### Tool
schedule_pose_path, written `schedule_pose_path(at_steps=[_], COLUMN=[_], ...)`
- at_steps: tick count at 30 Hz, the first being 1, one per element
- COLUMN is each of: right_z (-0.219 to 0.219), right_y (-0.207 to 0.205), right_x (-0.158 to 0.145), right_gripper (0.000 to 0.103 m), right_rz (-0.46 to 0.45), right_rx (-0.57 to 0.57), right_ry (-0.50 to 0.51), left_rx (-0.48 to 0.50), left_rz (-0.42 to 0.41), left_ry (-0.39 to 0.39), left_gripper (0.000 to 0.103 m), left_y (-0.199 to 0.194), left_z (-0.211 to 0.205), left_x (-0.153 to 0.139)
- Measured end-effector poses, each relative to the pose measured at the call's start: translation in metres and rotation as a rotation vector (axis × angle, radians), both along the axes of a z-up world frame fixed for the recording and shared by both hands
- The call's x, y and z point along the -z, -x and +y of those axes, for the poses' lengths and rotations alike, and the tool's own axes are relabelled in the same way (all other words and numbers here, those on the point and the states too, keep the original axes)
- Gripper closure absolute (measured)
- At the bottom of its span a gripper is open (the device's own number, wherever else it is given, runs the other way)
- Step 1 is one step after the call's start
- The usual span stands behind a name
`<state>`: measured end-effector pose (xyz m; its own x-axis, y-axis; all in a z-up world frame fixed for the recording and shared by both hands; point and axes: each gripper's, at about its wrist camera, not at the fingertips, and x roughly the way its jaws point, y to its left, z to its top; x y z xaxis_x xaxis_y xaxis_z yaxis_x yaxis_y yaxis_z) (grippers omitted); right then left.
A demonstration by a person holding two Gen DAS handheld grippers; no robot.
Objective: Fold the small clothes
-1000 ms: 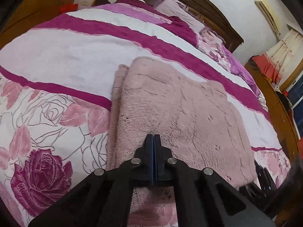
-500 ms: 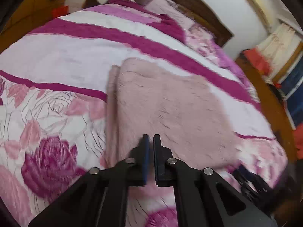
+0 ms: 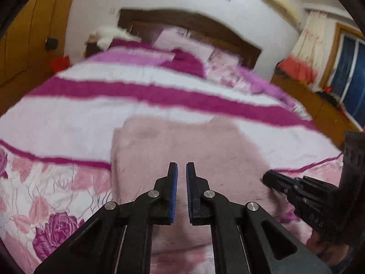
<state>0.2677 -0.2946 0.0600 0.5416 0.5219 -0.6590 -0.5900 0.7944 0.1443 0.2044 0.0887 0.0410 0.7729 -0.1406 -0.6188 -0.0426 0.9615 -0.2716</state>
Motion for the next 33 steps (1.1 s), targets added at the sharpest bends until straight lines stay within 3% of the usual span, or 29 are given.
schedule_pose_path(at_steps=[1,3,5,12,15,17,20,26,28,33], right_z=[0.003,-0.002,-0.006,-0.001,-0.002,-0.005,-0.015,-0.042,-0.052,-0.089], right_y=[0.000,0.006,0.008,0.011,0.015,0.022,0.036,0.040,0.032,-0.006], right_x=[0.013,0.025,0.026,0.026,0.020,0.015,0.011,-0.003,-0.009,-0.009], right_gripper=[0.103,0.103,0.103,0.103,0.103,0.094,0.055,0.049,0.043,0.028], right_rz=[0.019,-0.008,0.005,-0.024,-0.030,-0.024,0.030,0.103,0.121,0.182], right_rx=[0.000,-0.015,-0.011,-0.004,-0.023,-0.071,-0.143,-0.143,-0.118,-0.037], right_ry=[0.037,0.017,-0.010,0.043,0.034,0.007,-0.085,-0.226,-0.269,-0.370], left_rx=[-0.013,-0.030,-0.028,-0.028,0.002,0.053,0.097,0.084,0.073,-0.004], left_rz=[0.053,0.116,0.111,0.115,0.091,0.055,0.003,-0.024,0.000,0.104], left_ry=[0.015,0.027,0.045,0.035,-0.017,-0.021,0.055,0.203,0.248,0.388], left_gripper=[0.103,0.103,0.103,0.103,0.103,0.103,0.093,0.079,0.061,0.058], left_y=[-0.006,-0.012,-0.013,-0.006,0.005,0.015,0.027,0.033,0.029,0.019], left_z=[0.005,0.010,0.012,0.007,-0.001,-0.004,0.007,0.051,0.068,0.101], left_x=[0.013,0.031,0.038,0.034,0.025,0.014,0.000,-0.012,-0.009,0.017])
